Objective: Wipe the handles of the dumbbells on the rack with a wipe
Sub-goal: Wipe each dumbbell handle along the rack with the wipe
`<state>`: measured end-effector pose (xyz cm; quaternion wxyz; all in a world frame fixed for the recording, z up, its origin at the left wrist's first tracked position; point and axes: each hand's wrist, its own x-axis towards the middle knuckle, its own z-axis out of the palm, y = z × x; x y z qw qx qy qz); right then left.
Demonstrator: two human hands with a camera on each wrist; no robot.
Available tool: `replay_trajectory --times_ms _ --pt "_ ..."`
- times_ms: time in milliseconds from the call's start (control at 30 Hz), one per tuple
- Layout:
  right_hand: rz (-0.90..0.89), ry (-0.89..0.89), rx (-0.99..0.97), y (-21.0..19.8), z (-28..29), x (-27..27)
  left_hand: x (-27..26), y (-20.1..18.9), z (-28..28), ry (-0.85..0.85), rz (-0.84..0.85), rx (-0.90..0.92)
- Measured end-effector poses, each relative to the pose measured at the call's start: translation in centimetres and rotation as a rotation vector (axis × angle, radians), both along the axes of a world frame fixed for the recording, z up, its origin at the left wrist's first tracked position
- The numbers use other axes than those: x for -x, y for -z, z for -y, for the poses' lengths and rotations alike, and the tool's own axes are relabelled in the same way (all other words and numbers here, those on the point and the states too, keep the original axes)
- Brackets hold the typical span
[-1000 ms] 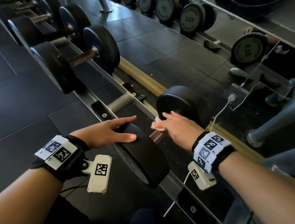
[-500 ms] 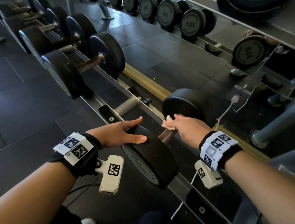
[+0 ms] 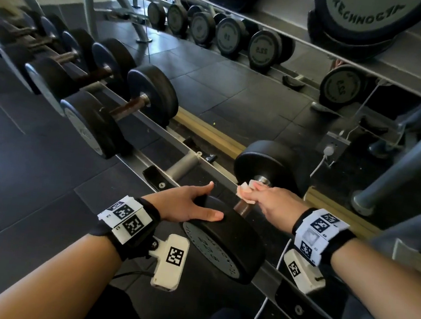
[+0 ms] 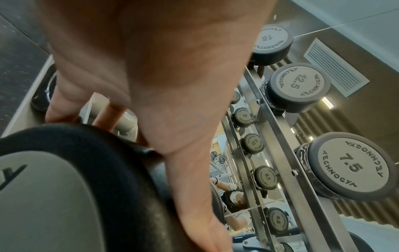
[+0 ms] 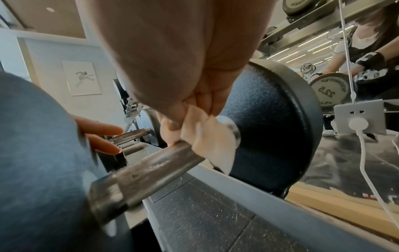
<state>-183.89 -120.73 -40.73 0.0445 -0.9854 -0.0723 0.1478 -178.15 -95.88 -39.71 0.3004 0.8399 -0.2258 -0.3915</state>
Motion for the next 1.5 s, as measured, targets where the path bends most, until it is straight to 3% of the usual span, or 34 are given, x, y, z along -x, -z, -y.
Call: replay_trajectory --times_ms 167,267,500,700,900,1100,1200,1300,1500 --pt "-0.080 0.049 -0.127 -0.4 -1.2 -0.7 -1.4 0.5 -0.1 0.076 0.084 0.002" --pt "-0.030 0.073 -0.220 -1.9 -2.2 -3.0 -3.7 -0.1 -0.7 0.089 0.160 0.027" --pt "0.103 0.117 -0.347 -5.6 -7.8 -13.1 -13.2 -3.5 -8.2 -0.181 0.536 0.229" --pt "0.141 0.175 -0.480 -7.4 -14.9 -25.0 -21.5 -5.7 -15.0 -0.313 0.721 0.203" --pt "0.069 0.242 -0.560 -7.9 -21.1 -31.8 -25.1 -5.8 -19.0 -0.397 0.651 -0.016" --pt "0.132 0.241 -0.548 -3.9 -23.0 -35.5 -27.7 -3.6 -21.2 -0.523 0.624 -0.084" --pt "0.144 0.134 -0.436 -1.4 -23.6 -36.6 -27.7 -1.2 -22.3 -0.630 0.467 0.010" --pt "0.143 -0.071 -0.221 0.8 -24.2 -37.6 -27.5 0.4 -22.3 -0.699 0.482 0.107" --pt "0.216 -0.098 -0.275 2.7 -24.4 -37.0 -27.6 0.6 -22.7 -0.707 0.424 0.184"
